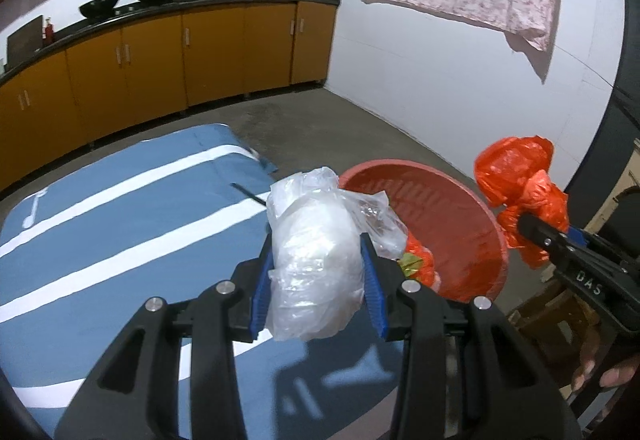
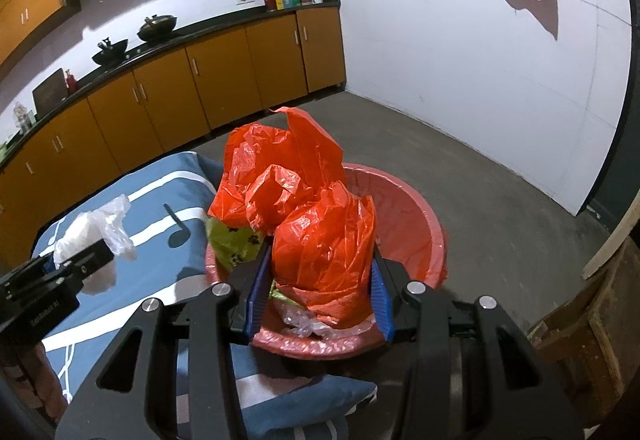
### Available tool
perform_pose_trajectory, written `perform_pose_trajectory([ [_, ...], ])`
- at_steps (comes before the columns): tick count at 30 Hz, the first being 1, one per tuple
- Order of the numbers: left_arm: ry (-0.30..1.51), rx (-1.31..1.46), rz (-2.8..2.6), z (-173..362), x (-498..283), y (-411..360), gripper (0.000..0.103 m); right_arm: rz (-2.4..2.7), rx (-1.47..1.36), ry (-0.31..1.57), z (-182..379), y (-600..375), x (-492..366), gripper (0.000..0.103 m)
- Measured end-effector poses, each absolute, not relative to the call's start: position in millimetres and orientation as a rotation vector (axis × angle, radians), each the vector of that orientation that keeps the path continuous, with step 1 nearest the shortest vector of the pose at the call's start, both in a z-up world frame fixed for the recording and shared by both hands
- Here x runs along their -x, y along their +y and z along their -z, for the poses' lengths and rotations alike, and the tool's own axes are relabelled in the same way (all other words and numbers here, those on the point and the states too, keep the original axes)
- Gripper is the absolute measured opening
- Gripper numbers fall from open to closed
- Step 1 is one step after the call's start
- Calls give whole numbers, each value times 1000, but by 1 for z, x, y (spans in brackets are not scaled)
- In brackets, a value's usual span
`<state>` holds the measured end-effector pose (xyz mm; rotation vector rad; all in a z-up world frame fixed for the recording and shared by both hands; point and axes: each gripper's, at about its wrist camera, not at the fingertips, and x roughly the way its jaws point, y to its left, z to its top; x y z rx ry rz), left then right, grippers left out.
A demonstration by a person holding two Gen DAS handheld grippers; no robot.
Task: Collect trash
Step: 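Carry the white and red bags over the red basket and open both tools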
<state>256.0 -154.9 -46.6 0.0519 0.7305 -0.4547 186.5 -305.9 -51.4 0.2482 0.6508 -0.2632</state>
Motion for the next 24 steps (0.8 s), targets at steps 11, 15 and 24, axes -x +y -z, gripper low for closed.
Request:
perform_pose_trajectory([
  [11,742,-76,570,63,-272,-211,41,316,-298,618,46,-330,-198,44],
  [15,751,-90,605,70,-278,-232,42,317,-316,606,43,-336,-208,44],
  [24,788,-71,630,85,-292,-245,65,296,-394,573,40,-353,-222,57],
])
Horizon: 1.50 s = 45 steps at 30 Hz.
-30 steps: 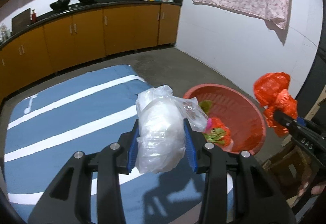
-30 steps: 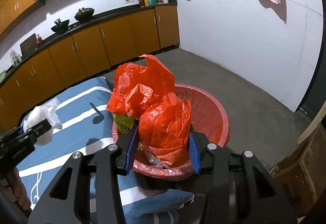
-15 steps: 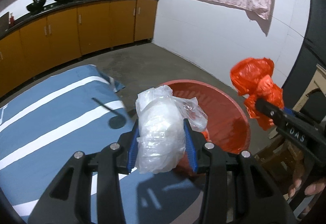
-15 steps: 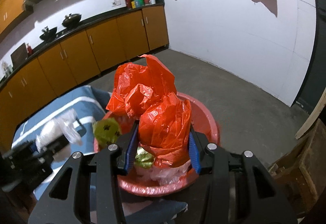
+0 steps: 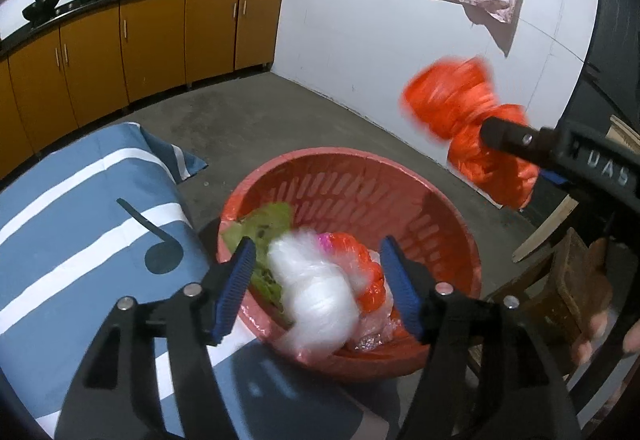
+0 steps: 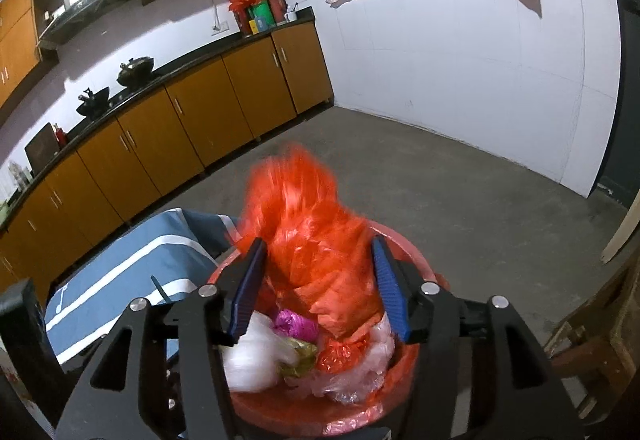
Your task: Collect trash
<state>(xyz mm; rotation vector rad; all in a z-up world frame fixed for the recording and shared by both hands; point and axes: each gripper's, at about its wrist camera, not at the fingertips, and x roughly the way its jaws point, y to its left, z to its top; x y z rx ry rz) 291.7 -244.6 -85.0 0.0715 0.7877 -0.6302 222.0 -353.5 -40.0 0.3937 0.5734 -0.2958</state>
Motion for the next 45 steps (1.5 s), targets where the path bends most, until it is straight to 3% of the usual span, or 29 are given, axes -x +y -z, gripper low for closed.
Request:
perform_pose_trajectory([
  [6,814,-39,617,91,-293,-229,71,308,-389,572,44,-346,-210,75],
  [8,797,-27,594,87,-288,-216,81,331,-365,553,42,-342,-202,86],
  [12,717,-11,523,71,-267,-176,92,366,-319,478,37,-327,-169,97],
  [16,639,-7,437,55,-238,-137,99,381,-268,453,34,-309,-140,98],
  [29,468,-38,146,16,-118,-32,99,342,-174,392,15,-235,-71,101],
  [45,426,-58,8,8,-29,9,99,279,-53,359,15,-171,-27,101],
])
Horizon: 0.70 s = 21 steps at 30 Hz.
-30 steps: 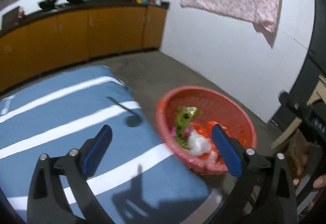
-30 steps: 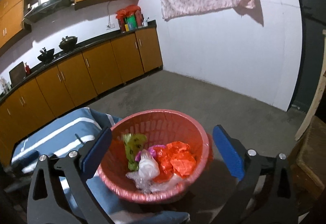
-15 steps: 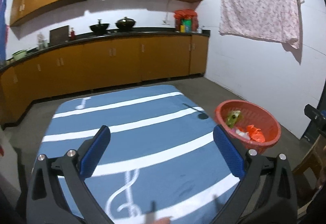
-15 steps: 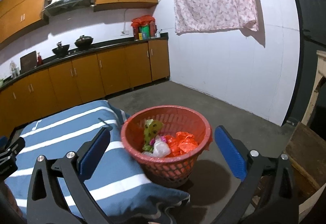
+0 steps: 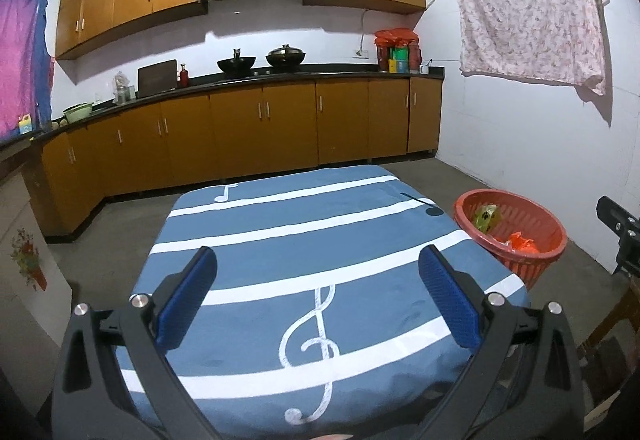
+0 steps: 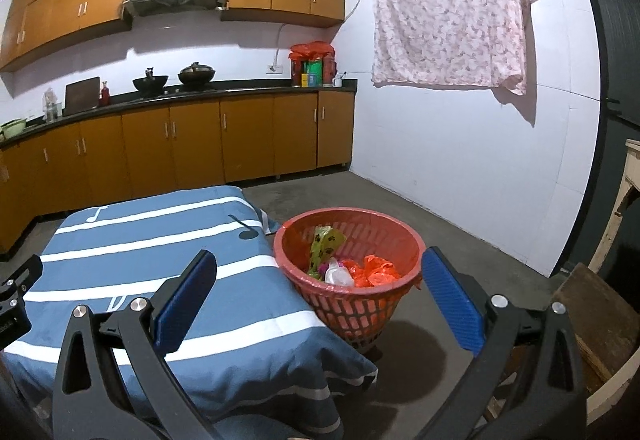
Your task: Collect trash
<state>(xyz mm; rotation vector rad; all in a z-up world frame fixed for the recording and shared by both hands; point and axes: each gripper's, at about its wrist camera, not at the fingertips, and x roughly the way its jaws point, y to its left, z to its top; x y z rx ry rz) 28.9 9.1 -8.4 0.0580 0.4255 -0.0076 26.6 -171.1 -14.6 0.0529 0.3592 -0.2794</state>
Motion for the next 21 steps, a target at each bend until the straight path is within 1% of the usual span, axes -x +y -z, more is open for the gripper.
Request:
perform_pose_trajectory([
  [21,434,-35,7,14,0,18,99,261,-27,362,20,-151,-4,101],
])
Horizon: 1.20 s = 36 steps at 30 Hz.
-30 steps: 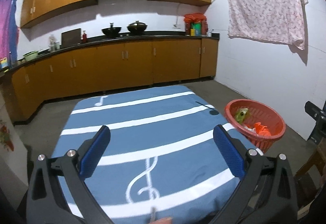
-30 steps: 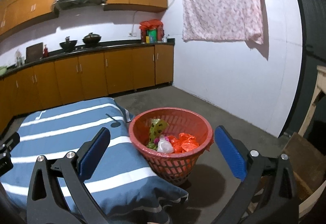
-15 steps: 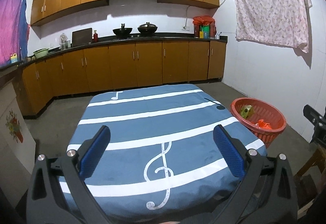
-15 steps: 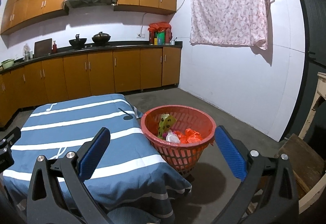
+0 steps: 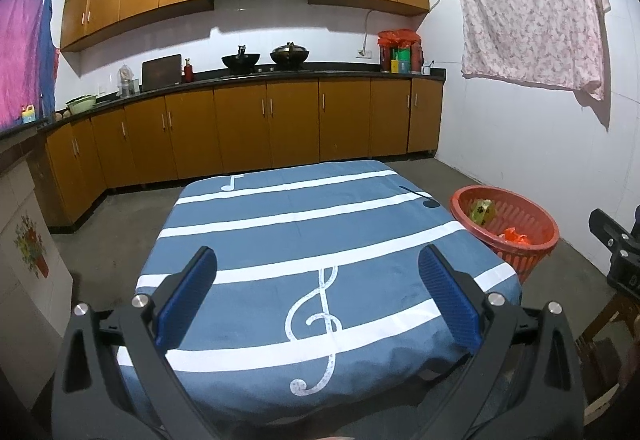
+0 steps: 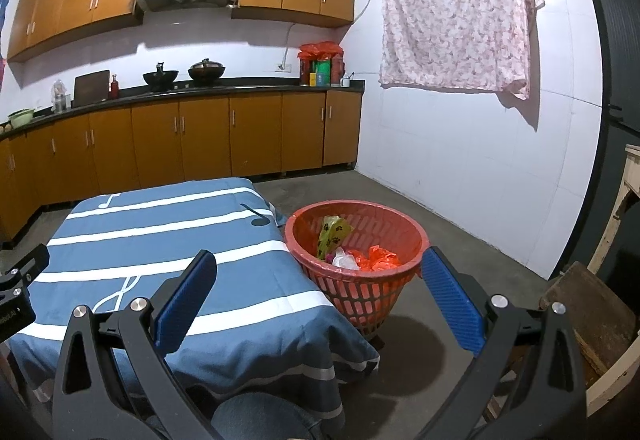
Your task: Collect trash
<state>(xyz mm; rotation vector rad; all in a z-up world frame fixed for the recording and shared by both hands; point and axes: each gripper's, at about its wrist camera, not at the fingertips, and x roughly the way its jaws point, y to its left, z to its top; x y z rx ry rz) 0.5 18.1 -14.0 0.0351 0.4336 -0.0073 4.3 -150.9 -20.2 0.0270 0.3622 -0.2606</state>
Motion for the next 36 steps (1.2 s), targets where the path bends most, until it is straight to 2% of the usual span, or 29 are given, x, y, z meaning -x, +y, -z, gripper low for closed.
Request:
perform_pose_trajectory([
  [36,435,-24,11,17,4,10,99,262,-38,374,20,-156,-3,101],
])
